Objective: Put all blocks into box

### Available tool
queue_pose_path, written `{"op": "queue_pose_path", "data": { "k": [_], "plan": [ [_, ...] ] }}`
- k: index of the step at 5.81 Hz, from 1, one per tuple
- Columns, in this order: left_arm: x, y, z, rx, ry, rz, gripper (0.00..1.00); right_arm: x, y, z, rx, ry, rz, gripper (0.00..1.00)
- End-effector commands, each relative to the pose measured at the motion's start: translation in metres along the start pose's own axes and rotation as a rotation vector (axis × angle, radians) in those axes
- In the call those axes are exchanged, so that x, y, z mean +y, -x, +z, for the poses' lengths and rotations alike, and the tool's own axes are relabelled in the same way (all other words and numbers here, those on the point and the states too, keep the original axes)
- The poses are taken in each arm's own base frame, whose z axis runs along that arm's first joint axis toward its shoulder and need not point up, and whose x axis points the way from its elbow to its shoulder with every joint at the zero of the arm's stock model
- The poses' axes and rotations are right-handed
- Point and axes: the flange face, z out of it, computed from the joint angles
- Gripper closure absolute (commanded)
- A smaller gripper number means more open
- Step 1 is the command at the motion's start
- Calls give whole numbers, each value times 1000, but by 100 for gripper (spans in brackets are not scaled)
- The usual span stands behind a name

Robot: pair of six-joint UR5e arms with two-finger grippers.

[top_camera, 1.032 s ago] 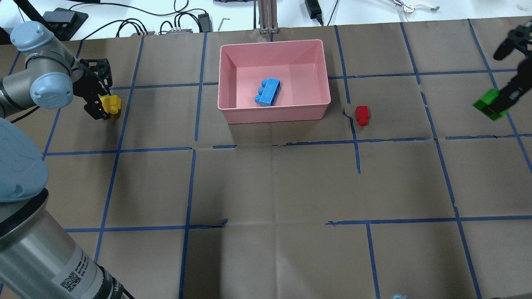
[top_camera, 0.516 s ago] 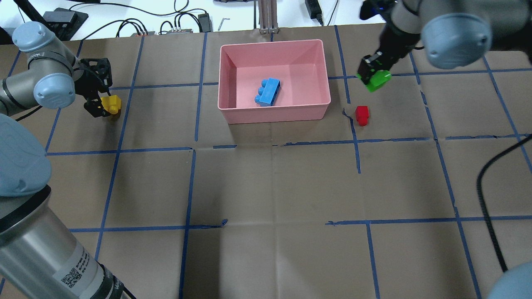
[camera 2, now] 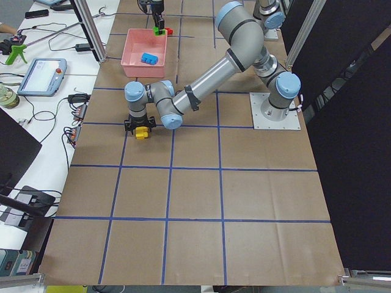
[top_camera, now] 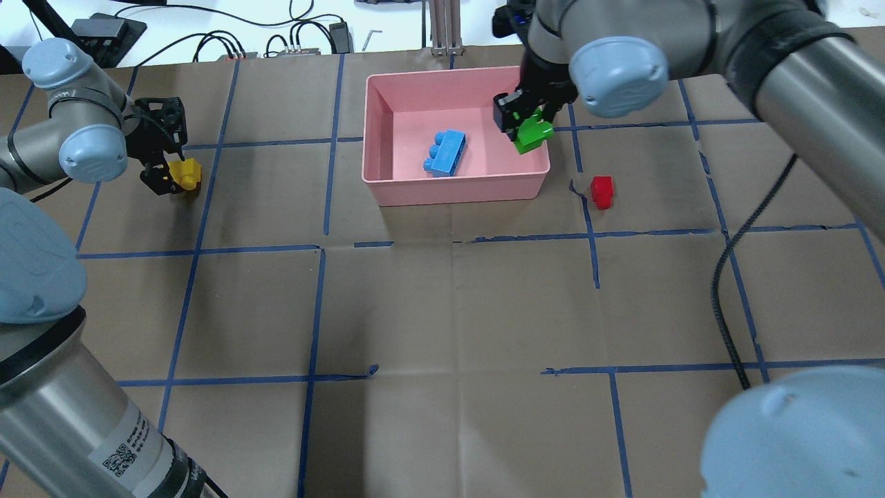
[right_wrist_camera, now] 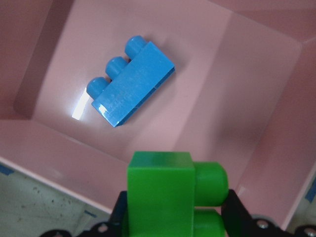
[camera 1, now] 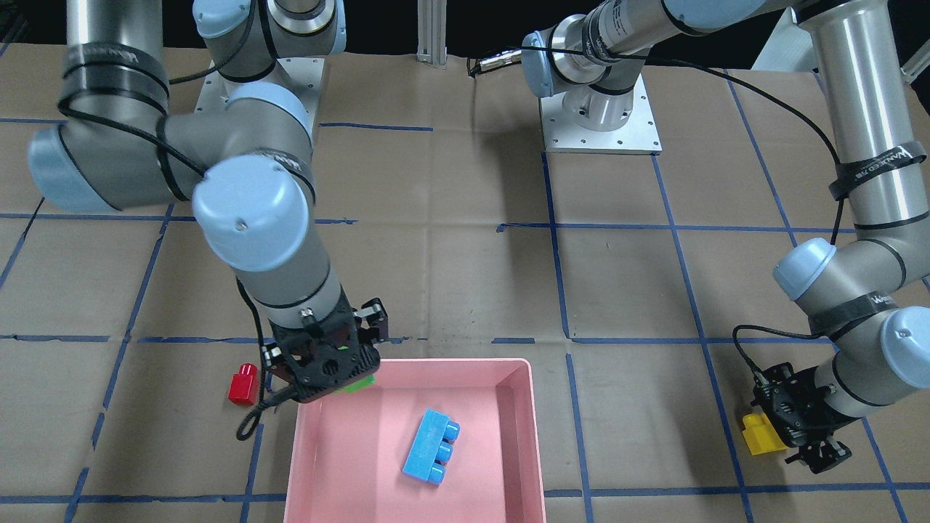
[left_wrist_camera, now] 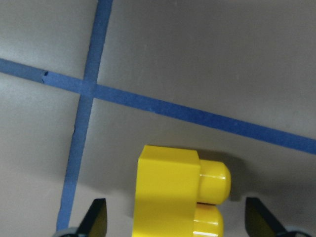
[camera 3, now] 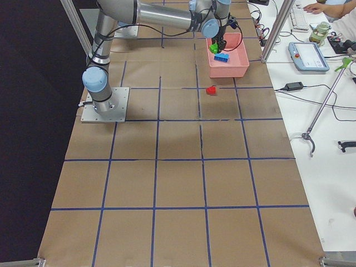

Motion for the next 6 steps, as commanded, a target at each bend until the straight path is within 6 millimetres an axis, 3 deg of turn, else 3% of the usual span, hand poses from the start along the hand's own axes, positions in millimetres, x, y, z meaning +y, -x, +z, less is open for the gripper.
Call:
{"op": "queue_pose_path", "data": {
  "k": [1,2,3,4,5,6],
  "plan": [
    [13,0,4,15,-3,-49,58,-12,-2,19,9,-40,-1,1],
    [12,-1,-6,15,-2,-87,77,-12,-12,13,18,-39,6,0],
    [12,-2,-19,29,-5,-96,84,-12,-25,-2,27,-46,19,0],
    [10,-6,-43,32,-5,-144,90,-7,-58,-28,23,-12,22,0],
    [-8,-13,-82,32,-76,-211,90,13,-117,-52,26,5,-23,0],
    [-47,-27,-124,36,-93,-299,90,41,-185,-55,17,32,-49,0]
  ]
}}
